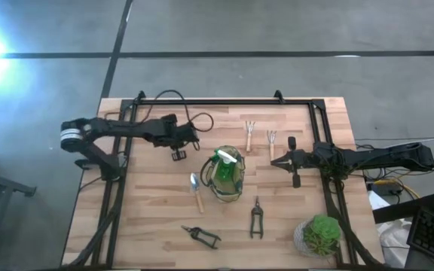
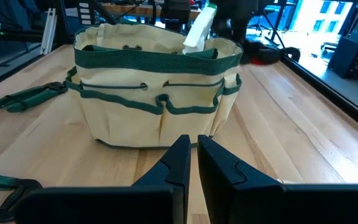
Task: Pick & Place Garden tools in Gardening bag
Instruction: Put the red glove into the white gardening bag
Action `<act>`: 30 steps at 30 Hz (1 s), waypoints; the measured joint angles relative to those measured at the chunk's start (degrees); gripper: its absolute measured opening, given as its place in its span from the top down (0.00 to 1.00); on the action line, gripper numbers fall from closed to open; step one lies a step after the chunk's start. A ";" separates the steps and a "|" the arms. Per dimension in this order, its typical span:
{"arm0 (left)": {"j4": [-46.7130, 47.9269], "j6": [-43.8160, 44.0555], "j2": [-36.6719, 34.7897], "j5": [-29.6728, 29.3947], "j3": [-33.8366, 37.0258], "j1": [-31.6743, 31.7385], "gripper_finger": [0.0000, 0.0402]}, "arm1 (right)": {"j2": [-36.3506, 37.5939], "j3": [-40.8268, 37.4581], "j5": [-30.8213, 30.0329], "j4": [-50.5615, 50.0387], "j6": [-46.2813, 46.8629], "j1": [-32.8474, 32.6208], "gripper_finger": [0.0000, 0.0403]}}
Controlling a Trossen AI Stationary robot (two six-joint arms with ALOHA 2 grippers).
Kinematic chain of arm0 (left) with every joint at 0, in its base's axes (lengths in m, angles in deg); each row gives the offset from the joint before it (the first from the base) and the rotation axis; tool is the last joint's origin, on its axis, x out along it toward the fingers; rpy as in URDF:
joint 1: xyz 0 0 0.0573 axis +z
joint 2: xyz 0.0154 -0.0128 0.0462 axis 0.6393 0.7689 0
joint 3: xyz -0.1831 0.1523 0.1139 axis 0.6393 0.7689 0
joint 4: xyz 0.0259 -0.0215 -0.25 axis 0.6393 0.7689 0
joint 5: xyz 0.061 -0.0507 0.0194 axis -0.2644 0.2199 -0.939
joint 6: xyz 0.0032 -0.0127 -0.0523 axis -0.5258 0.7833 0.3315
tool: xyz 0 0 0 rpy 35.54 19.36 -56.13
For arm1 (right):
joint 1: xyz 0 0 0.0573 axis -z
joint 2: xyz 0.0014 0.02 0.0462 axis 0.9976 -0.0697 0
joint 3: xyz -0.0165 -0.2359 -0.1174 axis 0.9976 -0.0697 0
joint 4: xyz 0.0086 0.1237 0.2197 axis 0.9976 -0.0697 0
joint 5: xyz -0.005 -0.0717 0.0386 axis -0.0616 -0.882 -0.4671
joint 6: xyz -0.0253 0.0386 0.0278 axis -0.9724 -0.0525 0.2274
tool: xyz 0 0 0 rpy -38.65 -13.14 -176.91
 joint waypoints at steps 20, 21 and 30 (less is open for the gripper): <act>-39.64 3.16 -26.34 20.99 8.26 -0.80 0.85 | 0.00 0.02 0.00 -0.11 0.00 0.00 0.93; -43.79 3.49 -26.66 23.41 9.72 -0.86 0.85 | 0.00 0.02 0.00 -0.13 0.00 0.00 0.93; -72.05 9.56 -26.67 35.56 22.26 -2.16 0.85 | 0.00 0.02 0.00 -0.13 0.00 0.00 0.93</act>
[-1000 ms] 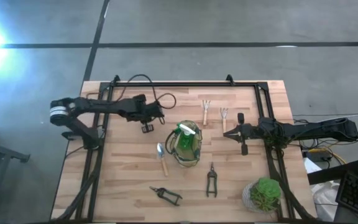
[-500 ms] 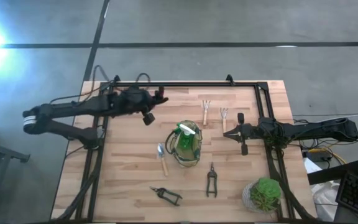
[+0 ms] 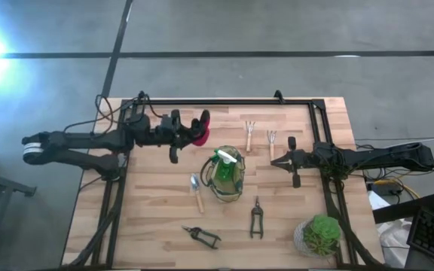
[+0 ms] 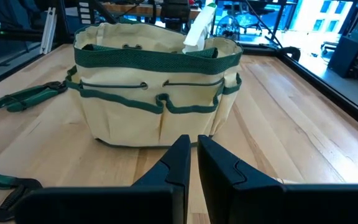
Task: Pick & Place Garden tools in Gardening bag
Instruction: Put the red glove into the white gardening bag
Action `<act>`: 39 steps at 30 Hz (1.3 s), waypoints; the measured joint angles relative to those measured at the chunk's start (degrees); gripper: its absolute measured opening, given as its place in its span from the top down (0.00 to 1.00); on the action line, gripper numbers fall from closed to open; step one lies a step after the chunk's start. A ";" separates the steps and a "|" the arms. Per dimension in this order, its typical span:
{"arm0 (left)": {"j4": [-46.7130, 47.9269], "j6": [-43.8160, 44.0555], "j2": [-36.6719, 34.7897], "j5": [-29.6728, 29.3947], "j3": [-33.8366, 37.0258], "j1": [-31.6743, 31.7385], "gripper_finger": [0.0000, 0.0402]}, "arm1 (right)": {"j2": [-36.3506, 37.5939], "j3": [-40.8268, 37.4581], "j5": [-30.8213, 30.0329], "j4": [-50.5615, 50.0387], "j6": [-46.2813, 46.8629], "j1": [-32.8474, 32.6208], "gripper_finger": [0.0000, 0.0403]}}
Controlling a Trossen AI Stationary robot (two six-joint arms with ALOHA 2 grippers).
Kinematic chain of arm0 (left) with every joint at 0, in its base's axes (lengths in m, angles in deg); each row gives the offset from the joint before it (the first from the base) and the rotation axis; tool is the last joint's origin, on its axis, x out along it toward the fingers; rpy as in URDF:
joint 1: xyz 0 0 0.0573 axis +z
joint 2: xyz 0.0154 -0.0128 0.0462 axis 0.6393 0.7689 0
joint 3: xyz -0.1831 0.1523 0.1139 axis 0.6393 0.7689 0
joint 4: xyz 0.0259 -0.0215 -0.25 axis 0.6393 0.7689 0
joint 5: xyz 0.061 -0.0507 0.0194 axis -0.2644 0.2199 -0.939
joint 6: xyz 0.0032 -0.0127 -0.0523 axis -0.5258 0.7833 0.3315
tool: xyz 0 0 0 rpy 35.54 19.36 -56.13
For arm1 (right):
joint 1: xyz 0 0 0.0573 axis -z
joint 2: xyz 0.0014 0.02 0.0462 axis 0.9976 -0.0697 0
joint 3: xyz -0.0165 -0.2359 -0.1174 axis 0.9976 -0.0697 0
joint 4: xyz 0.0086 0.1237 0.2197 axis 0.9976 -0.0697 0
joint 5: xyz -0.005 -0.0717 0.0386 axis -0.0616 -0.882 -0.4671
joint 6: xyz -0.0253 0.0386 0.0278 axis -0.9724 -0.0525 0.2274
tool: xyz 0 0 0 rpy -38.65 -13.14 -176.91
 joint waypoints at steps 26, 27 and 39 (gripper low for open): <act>-12.49 2.49 0.00 2.17 6.05 -5.31 0.85 | 0.00 0.01 0.00 0.00 0.00 0.00 0.93; -12.49 2.31 0.00 2.18 6.05 -5.79 0.85 | 0.00 0.01 0.00 0.00 0.00 0.00 0.93; -14.86 -0.44 0.10 0.31 6.03 -12.04 0.85 | 0.00 -0.01 0.00 0.00 -0.01 0.00 0.93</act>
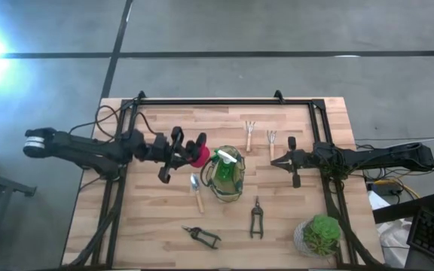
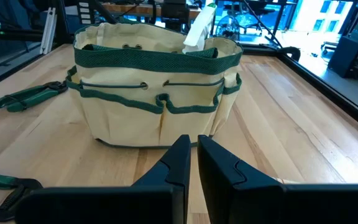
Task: Pick & Place Garden tools in Gardening bag
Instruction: Put the red glove into the white gardening bag
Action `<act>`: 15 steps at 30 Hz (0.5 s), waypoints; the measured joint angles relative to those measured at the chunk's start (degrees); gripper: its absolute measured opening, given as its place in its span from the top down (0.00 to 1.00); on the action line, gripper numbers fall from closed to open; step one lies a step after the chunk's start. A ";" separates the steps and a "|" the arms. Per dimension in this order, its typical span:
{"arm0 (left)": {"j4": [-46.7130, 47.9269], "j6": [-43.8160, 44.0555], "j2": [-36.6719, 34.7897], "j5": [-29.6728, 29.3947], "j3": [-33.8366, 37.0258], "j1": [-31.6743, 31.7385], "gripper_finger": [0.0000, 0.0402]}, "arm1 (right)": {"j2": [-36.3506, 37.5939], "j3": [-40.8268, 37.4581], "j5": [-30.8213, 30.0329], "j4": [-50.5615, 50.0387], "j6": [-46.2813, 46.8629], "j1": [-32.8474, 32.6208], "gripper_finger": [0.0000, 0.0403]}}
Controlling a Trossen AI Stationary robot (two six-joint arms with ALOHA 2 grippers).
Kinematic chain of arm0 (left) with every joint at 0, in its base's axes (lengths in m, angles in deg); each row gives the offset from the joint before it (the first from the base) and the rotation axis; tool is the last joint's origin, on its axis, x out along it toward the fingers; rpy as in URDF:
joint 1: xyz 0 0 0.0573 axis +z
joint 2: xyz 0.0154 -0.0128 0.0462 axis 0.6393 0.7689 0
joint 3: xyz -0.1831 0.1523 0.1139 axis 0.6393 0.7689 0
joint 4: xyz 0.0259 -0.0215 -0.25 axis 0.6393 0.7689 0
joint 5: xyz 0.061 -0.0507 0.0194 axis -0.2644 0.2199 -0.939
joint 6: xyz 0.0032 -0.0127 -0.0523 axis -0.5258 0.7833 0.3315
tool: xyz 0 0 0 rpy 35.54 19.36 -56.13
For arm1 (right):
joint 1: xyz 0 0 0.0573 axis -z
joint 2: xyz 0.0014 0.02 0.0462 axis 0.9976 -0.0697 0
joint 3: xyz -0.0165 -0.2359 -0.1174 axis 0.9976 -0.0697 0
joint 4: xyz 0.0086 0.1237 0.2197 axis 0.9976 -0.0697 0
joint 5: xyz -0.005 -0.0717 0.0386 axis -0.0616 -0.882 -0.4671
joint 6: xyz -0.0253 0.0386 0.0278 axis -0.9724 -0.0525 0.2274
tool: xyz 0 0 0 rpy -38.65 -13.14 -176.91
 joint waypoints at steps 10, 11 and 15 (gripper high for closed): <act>-9.47 0.01 7.07 -0.43 -0.02 -2.97 0.85 | 0.00 0.01 0.00 0.00 0.01 0.00 0.93; -10.23 0.15 7.96 -0.43 -0.02 -2.97 0.85 | 0.00 -0.01 0.00 0.02 0.00 0.00 0.93; -14.45 1.71 11.71 -0.43 -0.03 -2.97 0.85 | 0.02 0.01 0.00 0.02 0.01 0.00 0.93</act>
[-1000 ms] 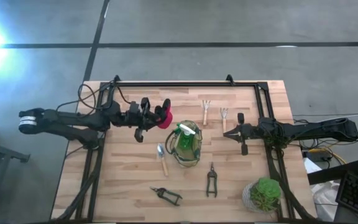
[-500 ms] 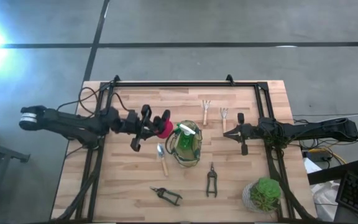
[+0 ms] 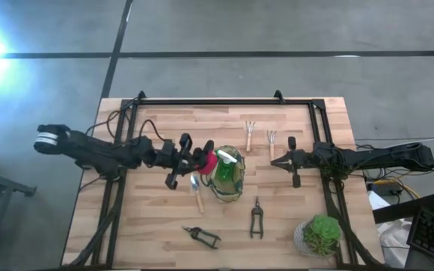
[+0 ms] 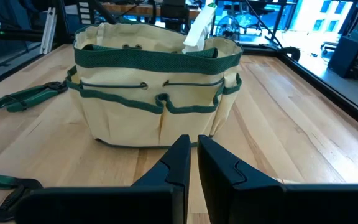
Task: Pick & Place Garden tools in Gardening bag
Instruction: Put the red glove into the white gardening bag
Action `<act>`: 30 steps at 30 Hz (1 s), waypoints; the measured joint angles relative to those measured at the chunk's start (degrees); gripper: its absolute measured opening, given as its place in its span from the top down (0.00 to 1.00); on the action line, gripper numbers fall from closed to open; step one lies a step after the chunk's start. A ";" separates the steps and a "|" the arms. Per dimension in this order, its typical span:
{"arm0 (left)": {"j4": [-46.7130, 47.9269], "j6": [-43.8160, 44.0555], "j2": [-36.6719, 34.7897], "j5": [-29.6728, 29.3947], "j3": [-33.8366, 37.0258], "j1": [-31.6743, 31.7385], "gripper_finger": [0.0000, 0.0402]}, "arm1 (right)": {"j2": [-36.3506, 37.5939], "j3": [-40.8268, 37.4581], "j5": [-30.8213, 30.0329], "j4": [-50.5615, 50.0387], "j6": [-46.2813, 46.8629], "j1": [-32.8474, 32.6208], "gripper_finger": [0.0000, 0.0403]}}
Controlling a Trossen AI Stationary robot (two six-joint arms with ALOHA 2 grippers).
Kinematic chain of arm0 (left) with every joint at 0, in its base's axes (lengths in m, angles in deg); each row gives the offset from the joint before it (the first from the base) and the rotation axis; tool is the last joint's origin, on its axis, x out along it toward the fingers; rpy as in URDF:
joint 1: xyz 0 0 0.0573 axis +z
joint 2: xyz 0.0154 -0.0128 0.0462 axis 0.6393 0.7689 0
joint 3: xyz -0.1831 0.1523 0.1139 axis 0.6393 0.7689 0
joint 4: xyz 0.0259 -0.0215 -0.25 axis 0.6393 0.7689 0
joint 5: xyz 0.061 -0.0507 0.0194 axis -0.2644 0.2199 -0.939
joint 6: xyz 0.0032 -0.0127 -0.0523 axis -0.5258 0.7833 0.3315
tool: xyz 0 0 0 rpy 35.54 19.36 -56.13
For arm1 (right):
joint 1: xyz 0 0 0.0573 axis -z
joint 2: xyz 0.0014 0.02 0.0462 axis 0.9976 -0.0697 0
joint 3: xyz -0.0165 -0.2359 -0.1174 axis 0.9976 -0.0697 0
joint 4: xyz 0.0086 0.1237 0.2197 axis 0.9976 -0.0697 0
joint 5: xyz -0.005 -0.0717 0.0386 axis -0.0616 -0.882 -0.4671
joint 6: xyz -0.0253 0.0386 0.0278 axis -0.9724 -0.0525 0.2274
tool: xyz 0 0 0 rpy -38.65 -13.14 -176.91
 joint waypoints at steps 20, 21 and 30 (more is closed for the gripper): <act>-2.08 -1.88 14.89 0.07 -7.07 -2.14 0.84 | 0.00 -0.02 0.00 -0.02 0.00 0.00 0.93; -2.45 -1.94 15.25 -0.32 -7.07 -2.14 0.84 | 0.00 0.00 0.00 -0.02 0.00 0.00 0.93; -2.52 -3.17 18.36 -2.80 -7.09 -2.16 0.84 | 0.00 0.00 0.00 -0.04 0.00 0.00 0.93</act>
